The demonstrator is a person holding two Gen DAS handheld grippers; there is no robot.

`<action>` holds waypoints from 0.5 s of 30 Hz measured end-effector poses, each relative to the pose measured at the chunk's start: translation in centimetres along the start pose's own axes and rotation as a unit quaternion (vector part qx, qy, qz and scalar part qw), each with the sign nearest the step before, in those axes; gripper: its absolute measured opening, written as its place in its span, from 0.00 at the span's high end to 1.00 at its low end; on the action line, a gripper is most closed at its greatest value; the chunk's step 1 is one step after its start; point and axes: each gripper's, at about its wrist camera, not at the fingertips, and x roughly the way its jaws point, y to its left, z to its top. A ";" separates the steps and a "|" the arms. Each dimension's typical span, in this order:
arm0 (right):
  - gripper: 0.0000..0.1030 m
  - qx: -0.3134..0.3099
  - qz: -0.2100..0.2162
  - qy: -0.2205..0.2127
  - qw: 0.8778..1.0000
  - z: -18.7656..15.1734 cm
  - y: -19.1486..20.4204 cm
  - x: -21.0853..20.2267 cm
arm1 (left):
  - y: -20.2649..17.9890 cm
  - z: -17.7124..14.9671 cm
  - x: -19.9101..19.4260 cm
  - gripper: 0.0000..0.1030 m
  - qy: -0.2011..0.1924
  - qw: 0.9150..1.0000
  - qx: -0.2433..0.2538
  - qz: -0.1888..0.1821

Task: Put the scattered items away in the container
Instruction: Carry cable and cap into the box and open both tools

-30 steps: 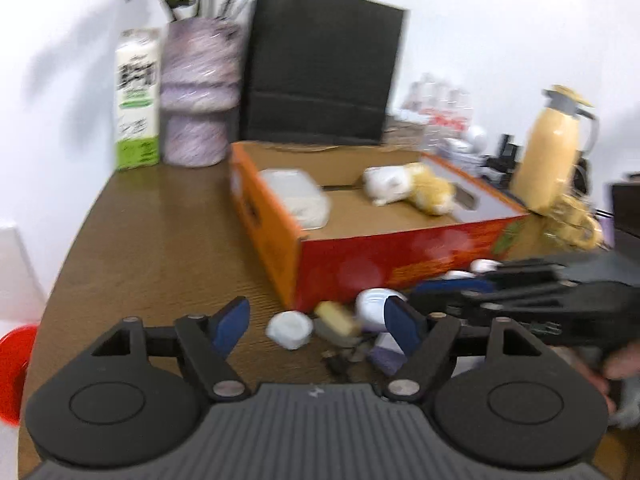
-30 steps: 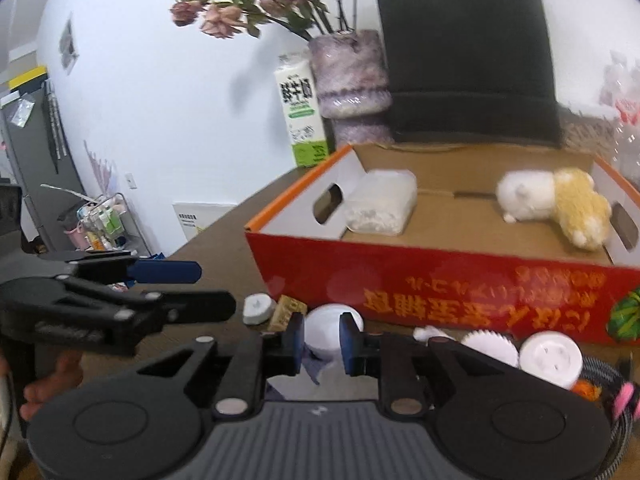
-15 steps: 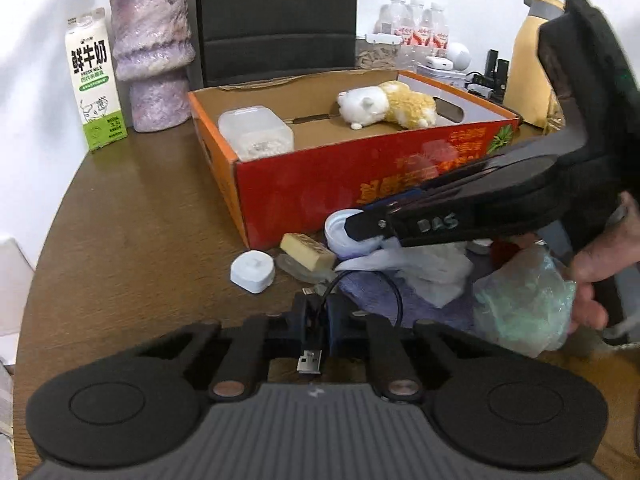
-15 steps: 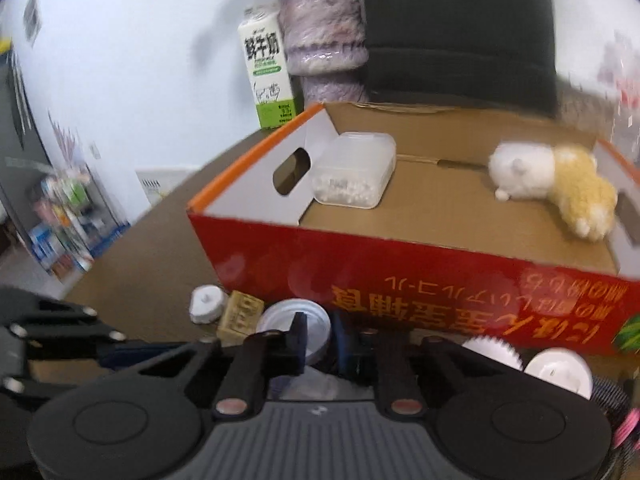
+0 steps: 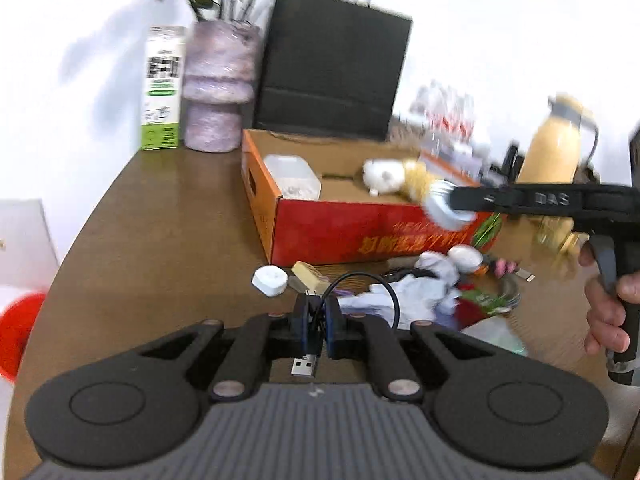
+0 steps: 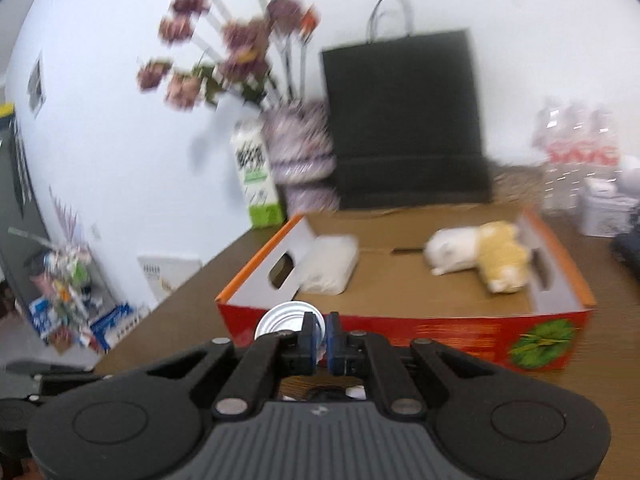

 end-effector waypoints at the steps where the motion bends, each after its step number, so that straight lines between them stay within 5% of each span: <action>1: 0.96 0.001 -0.002 0.000 1.000 0.0 -0.5 -0.9 | -0.2 -0.3 -0.9 0.91 -0.007 1.000 -0.008 0.001; 8: 0.96 -0.009 -0.021 0.013 1.000 -3.0 -1.6 -7.8 | -4.5 -1.1 -6.1 0.91 -0.044 0.999 -0.019 0.023; 15: 0.96 0.012 -0.017 0.018 1.000 -7.3 -2.2 -13.8 | -9.8 -3.0 -8.9 0.91 -0.034 0.999 -0.012 0.034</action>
